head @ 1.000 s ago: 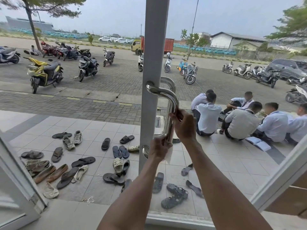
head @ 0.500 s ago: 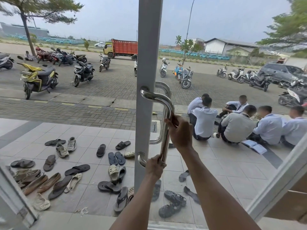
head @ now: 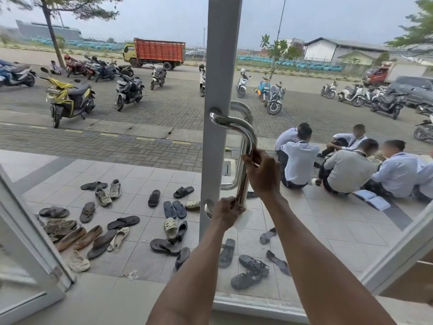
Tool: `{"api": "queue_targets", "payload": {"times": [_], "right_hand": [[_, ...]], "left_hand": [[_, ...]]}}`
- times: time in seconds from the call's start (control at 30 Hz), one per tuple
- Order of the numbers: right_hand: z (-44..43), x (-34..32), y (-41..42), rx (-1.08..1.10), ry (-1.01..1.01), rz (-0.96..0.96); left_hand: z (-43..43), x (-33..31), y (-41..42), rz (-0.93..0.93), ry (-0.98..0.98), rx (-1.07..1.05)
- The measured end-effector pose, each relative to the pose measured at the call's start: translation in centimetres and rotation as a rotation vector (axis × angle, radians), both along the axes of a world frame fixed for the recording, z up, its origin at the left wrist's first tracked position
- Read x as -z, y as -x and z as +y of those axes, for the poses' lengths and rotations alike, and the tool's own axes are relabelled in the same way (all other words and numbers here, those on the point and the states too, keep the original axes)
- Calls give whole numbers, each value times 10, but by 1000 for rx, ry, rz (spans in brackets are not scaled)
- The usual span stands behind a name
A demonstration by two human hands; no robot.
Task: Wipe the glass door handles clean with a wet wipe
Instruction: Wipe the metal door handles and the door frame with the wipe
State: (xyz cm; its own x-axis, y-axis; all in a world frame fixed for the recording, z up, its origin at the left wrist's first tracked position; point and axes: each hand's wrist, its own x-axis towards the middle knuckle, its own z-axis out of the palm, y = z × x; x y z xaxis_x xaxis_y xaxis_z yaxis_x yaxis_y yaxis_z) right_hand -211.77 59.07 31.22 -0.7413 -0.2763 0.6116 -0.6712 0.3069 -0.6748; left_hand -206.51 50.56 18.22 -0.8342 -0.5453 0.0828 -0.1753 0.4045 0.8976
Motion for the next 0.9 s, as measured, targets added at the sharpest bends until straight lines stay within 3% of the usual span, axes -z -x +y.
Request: {"api": "queue_targets", "payload": {"times": [0.13,0.23,0.37,0.47,0.53,0.7,0.83,0.9], "right_hand": [[-1,-2,0,5,-32,-44],[-1,-5,0,22,-58,-57],[-3,-9,-2,60,-100,-64],[-4,-10,-7,90,-120,-74],[-6,-8,-10,106,-130,-83],[-8,-7,-12,137,-127,-81],[-8,-6,-13,158,-127,-94],[-8,-6,-14,168,-124,-86]], "left_hand": [[2,10,-3,-229,24,-19],[2,-5,-2,-130,50,-29],[-1,-33,-2,109,-68,4],[3,-36,-4,161,-89,-39],[5,-27,-5,121,-77,-61],[11,7,-10,-227,59,-49],[12,4,-10,-201,87,-59],[8,-8,-8,-95,59,-64]]}}
